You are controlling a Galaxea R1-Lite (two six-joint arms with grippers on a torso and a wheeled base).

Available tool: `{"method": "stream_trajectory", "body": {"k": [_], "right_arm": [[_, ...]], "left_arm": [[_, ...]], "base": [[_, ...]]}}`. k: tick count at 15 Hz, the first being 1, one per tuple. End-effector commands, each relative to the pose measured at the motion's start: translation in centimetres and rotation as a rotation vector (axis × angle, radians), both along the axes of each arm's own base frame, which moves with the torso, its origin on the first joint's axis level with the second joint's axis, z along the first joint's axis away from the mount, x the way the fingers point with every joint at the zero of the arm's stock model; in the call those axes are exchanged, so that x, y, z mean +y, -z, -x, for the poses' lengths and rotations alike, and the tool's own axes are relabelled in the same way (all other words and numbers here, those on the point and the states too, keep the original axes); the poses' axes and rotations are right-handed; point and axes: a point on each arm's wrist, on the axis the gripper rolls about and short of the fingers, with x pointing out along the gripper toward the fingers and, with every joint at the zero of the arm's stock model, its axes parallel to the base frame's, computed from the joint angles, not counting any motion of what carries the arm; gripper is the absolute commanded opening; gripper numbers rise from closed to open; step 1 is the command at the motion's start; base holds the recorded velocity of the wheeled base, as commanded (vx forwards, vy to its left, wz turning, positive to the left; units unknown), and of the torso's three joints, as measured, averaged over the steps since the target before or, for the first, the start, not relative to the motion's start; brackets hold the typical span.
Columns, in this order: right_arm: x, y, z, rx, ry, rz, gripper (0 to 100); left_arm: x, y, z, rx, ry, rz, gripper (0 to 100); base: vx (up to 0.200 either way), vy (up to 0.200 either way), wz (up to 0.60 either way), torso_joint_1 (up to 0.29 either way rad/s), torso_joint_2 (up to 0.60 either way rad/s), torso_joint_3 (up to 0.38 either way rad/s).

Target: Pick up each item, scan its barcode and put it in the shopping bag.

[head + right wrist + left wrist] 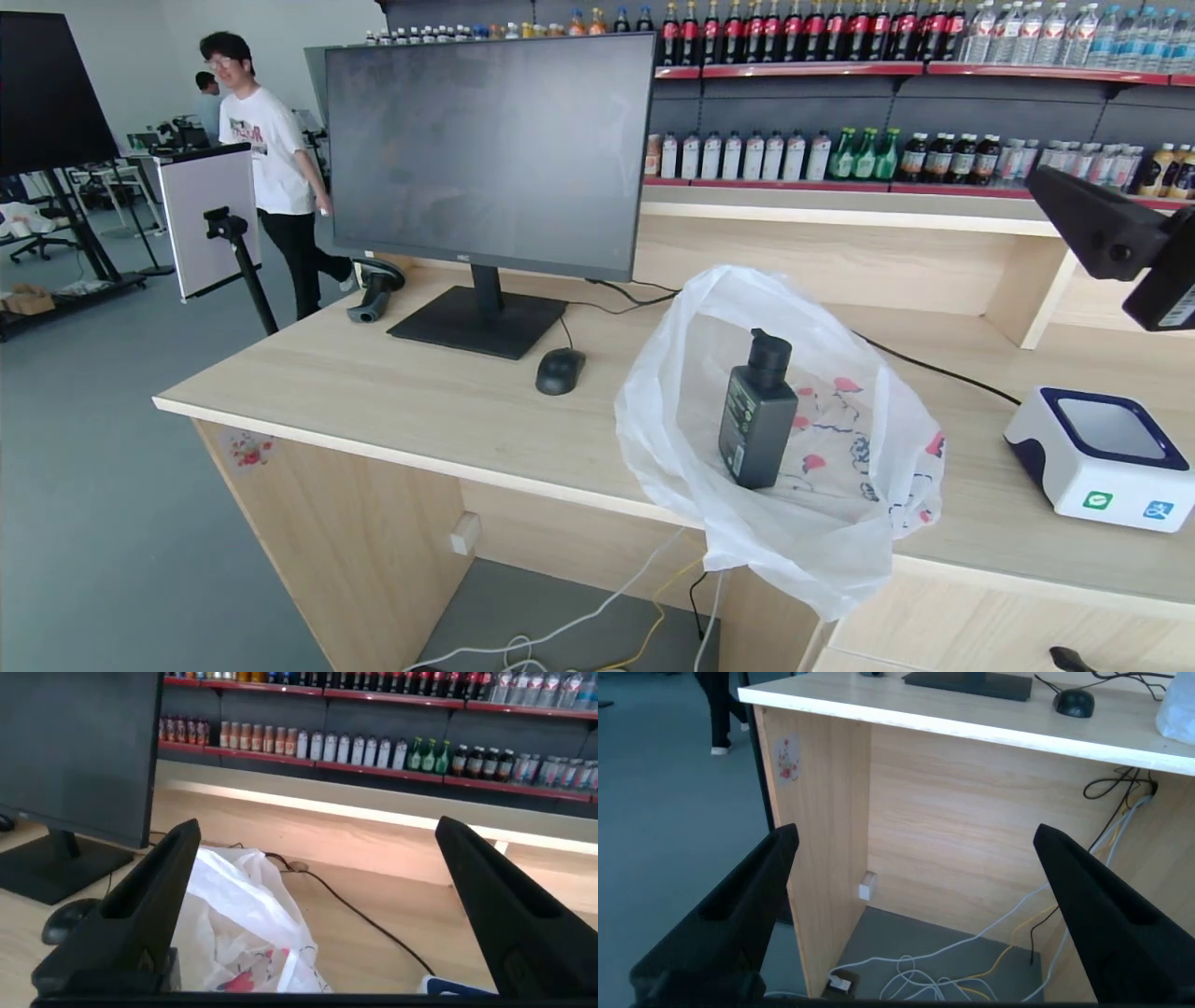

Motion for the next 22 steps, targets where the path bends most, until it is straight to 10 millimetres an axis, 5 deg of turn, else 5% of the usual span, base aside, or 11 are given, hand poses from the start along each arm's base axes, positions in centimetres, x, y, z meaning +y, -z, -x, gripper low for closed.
{"method": "stream_trajectory", "body": {"k": [1,7,14,19,22], "right_arm": [[-1.4,-0.1,1.5,0.004,0.033,-0.022,100],[-1.3,1.9,1.1,0.145,0.161,0.03,100],[0.0,3.1,0.1,0.188,0.131,0.032,100],[-0.5,2.8,0.9,0.17,0.109,0.032,100],[-0.5,0.8,1.9,0.092,-0.029,0.07,100]], "left_arm": [[0.0,0.0,0.0,0.0,0.0,0.0,100],[0.0,0.0,0.0,0.0,0.0,0.0,100],[0.0,0.0,0.0,0.0,0.0,0.0,100],[0.0,0.0,0.0,0.0,0.0,0.0,100],[0.0,0.0,0.0,0.0,0.0,0.0,100]], "base": [[0.0,0.0,0.0,0.0,0.0,0.0],[0.0,0.0,0.0,0.0,0.0,0.0],[0.0,0.0,-0.6,0.006,0.0,0.002],[0.0,0.0,-0.36,0.001,0.0,0.0],[0.0,0.0,0.0,0.0,0.0,0.0]]}}
